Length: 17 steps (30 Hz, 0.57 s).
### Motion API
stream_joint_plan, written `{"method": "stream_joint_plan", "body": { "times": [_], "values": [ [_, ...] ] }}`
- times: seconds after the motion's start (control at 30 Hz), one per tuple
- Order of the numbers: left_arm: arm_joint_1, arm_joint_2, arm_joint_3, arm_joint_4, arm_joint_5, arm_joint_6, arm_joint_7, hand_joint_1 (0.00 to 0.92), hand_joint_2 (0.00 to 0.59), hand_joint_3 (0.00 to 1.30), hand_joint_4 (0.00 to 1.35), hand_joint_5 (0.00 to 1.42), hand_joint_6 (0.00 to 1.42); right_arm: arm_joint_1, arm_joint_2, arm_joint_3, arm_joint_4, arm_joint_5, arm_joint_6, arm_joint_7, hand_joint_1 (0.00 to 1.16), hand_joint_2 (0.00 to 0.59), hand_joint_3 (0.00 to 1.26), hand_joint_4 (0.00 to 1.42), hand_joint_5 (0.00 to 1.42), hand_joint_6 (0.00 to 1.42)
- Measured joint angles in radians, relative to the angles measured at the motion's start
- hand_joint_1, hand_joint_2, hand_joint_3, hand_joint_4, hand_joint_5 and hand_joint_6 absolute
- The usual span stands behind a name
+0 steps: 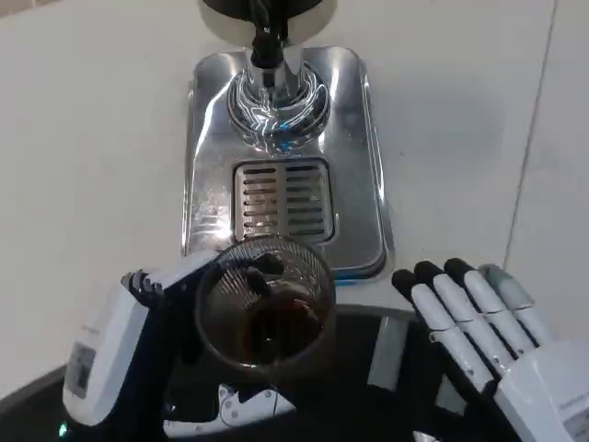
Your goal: Grasp the cup under the faucet to collect the drink, then remove the cup.
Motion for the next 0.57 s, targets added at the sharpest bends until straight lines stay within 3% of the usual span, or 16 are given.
{"method": "stream_joint_plan", "body": {
  "times": [0.57],
  "values": [
    [-0.021, -0.014, 0.001, 0.000, -0.016, -0.013, -0.035, 0.678, 0.084, 1.13, 1.16, 1.35, 1.42, -0.029, 0.044, 0.010, -0.040, 0.012, 0.031, 0.070, 0.17, 0.586, 0.00, 0.00, 0.00, 0.00]
  ]
}}
